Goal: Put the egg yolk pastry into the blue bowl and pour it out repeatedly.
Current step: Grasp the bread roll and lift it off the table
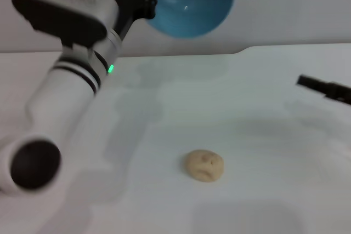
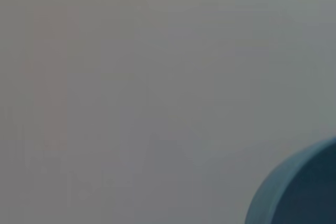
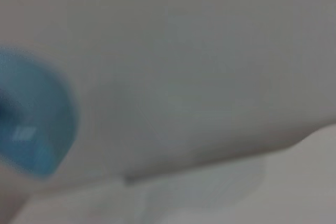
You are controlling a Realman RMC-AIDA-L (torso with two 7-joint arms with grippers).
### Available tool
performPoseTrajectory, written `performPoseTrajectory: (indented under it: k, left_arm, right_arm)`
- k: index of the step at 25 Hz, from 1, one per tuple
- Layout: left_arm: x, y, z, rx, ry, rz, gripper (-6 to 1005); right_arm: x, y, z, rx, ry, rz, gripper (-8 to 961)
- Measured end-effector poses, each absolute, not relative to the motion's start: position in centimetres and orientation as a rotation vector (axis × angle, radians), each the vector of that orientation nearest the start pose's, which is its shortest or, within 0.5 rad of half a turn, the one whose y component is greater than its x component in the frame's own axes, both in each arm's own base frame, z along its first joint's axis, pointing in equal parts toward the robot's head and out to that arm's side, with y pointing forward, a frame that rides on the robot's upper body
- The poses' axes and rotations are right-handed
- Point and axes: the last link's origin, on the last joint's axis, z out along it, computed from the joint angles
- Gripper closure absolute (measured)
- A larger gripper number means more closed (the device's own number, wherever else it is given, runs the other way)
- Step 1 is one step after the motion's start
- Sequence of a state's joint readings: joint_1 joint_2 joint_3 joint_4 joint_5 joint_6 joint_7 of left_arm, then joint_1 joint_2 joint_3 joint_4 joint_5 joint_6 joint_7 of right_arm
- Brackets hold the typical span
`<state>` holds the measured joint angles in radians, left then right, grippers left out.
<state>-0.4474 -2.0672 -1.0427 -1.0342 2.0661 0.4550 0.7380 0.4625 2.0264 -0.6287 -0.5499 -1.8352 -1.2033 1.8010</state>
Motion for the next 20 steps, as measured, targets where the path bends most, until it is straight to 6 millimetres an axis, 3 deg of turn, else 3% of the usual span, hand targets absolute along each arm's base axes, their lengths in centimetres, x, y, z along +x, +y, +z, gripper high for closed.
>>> performPoseTrajectory:
  k: [7,14,20]
  left_arm:
    - [-17.9,43.6,-0.8,-1.939,-0.756,-0.527,1001]
    - [-20.9,43.8,2.8,-2.027,-1.0,-0.451,1001]
    - [-23.3,43.0,4.2,-2.05,-1.211,-0.176,1001]
  right_arm:
    - [30.1,36.8,-0.3,-2.364,1.285,0.482,597]
    - [28.6,37.1,-1.8,-2.493,1.247,0.332,597]
    - [26.5,37.5,-3.1,-2.604,1.194,0.199,597]
